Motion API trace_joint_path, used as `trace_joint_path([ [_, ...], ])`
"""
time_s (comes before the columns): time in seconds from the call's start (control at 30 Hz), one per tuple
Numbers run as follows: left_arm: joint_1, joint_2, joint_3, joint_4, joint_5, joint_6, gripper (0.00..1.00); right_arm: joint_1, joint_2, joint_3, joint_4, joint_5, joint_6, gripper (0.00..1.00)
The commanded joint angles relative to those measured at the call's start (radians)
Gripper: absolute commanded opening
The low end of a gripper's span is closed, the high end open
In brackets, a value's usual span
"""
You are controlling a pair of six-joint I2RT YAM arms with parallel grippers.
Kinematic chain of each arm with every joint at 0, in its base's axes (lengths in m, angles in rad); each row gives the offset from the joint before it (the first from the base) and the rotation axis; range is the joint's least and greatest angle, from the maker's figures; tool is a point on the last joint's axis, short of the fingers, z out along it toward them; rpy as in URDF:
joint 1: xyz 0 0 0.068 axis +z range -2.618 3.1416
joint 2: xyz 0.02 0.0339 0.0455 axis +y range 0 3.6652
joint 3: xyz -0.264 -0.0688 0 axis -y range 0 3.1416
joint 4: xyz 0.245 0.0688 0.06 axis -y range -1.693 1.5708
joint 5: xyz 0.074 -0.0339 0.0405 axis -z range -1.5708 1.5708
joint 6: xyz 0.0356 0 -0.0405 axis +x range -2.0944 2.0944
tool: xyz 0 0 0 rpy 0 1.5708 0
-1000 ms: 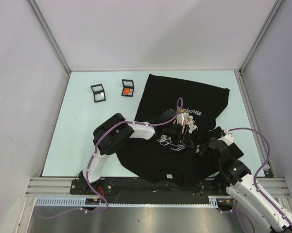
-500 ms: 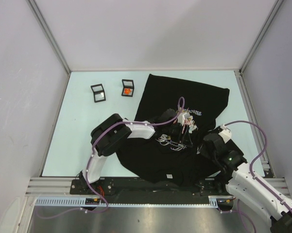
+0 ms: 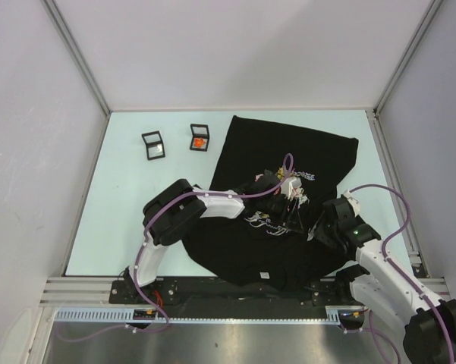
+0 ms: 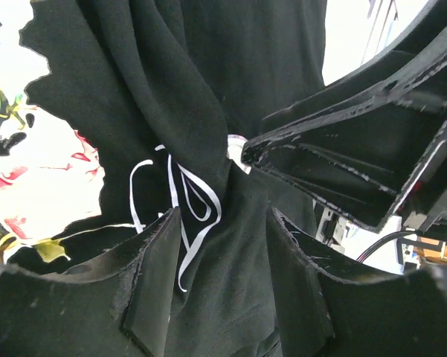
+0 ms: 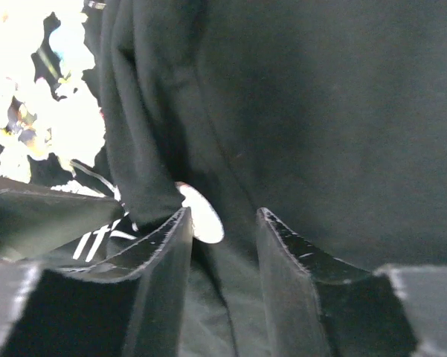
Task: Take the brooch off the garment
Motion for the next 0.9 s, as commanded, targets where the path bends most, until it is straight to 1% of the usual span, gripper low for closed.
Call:
trace_joint_path([
  [0.0,-0.005,-0.035,0.04,-0.001,0.018,0.023,0.54,-0.008,-0.001,0.009,0.094,-0.089,-0.054,0.38],
  [0.1,-0.003,-0.037,0.04,-0.008,0.024,0.031,0.54,-0.023,-0.007,-0.008,0.122,-0.093,-0.065,0.3],
  [0.27,-0.003,-0.04,0.044,-0.011,0.027,0.029,0.54,-0.032,0.013,-0.048,0.156,-0.109,-0.071,0.29],
  [0.3,-0.005,-0.04,0.046,-0.013,0.029,0.033,0.55,-0.032,0.017,-0.048,0.156,-0.11,-0.07,0.29],
  [0.33,-0.005,-0.04,0.047,-0.016,0.03,0.033,0.58,-0.032,0.02,-0.048,0.156,-0.109,-0.068,0.29],
  [0.43,-0.005,-0.042,0.056,-0.024,0.035,0.037,0.61,-0.034,0.024,-0.046,0.144,-0.092,-0.062,0.31],
  [0.47,-0.005,-0.04,0.058,-0.027,0.035,0.039,0.61,-0.034,0.024,-0.046,0.136,-0.084,-0.053,0.33],
  [0.67,-0.005,-0.029,0.067,-0.027,0.038,0.034,0.6,-0.035,0.039,-0.046,0.117,-0.09,-0.036,0.38],
  [0.87,-0.005,-0.031,0.063,-0.022,0.039,0.031,0.59,-0.047,0.031,-0.092,0.2,-0.138,-0.013,0.38],
])
